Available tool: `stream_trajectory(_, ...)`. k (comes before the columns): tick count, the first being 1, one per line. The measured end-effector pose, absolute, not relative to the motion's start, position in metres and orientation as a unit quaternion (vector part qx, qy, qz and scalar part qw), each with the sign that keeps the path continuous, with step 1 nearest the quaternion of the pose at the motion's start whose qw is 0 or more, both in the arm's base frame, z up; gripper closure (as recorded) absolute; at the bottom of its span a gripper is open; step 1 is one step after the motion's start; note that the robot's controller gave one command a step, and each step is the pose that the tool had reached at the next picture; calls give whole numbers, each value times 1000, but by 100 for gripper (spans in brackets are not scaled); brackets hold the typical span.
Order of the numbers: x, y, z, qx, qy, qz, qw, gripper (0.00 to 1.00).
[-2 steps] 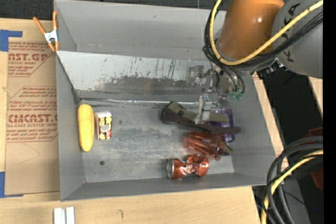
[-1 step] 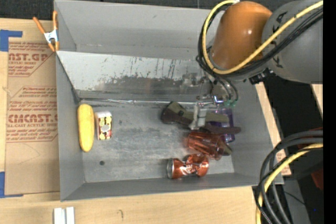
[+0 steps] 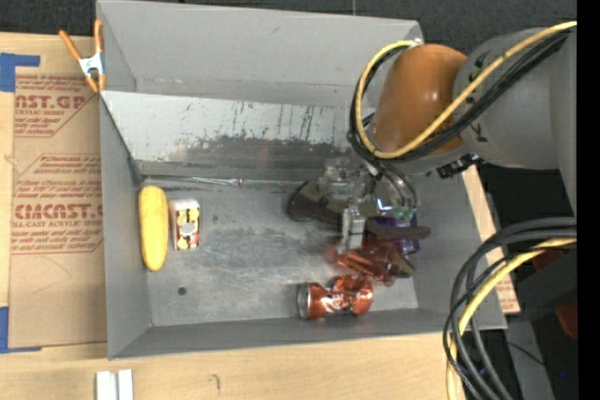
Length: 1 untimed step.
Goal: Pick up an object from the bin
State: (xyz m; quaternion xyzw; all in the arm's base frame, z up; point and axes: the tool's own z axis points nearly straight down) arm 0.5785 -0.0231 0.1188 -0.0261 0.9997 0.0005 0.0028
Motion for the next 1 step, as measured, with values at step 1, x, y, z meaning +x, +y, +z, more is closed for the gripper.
stream_trajectory(1,584,-27,96,-88,996,1,2,100)
